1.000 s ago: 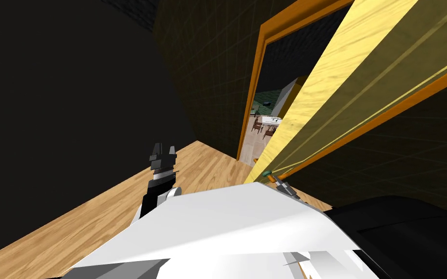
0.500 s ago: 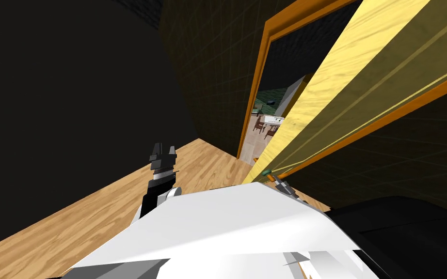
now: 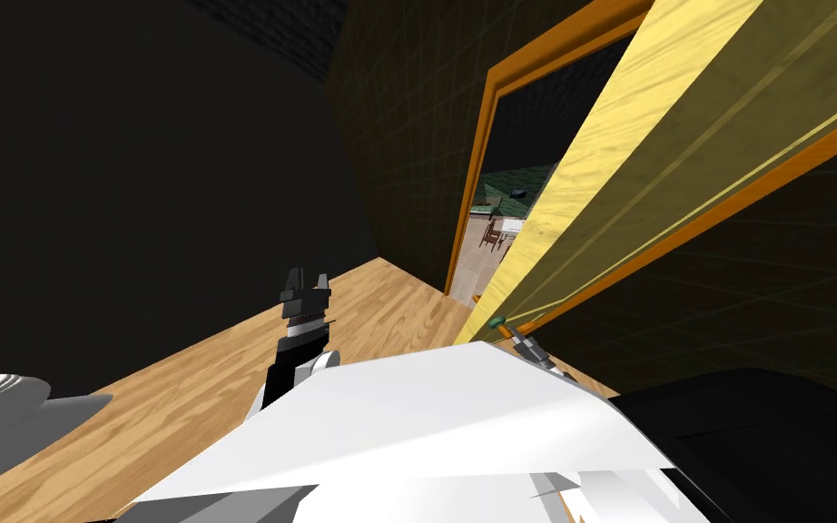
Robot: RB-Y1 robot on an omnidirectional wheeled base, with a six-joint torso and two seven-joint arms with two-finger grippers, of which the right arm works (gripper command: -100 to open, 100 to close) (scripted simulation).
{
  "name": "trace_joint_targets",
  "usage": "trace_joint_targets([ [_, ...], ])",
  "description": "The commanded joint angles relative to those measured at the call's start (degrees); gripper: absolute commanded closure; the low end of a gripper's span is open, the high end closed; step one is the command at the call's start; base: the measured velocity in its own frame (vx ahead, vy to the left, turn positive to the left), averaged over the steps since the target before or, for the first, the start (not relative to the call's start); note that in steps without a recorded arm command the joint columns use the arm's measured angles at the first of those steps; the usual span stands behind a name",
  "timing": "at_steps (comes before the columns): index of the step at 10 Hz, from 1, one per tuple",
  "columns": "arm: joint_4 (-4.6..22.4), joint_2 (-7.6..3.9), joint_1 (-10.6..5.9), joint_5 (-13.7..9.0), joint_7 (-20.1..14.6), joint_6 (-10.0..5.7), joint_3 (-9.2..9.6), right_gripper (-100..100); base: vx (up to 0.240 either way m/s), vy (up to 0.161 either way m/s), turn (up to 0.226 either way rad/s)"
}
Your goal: Pull the door open
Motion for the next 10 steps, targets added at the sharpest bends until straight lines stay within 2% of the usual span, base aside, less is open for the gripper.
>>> trace_joint_targets([
  [1,-0.09,-0.37,-0.38,0.01,-0.07,0.09,-0.04,100,-0.193,-0.049,0.138],
  [4,0.13,-0.48,-1.02,0.16,-0.21,0.25,0.1,100,-0.184,-0.061,0.118],
  [6,0.13,-0.48,-1.02,0.16,-0.21,0.25,0.1,100,-0.022,-0.005,-0.024],
  [10,0.47,-0.65,-2.01,0.37,-0.41,0.49,0.3,100,-0.137,-0.048,0.112],
])
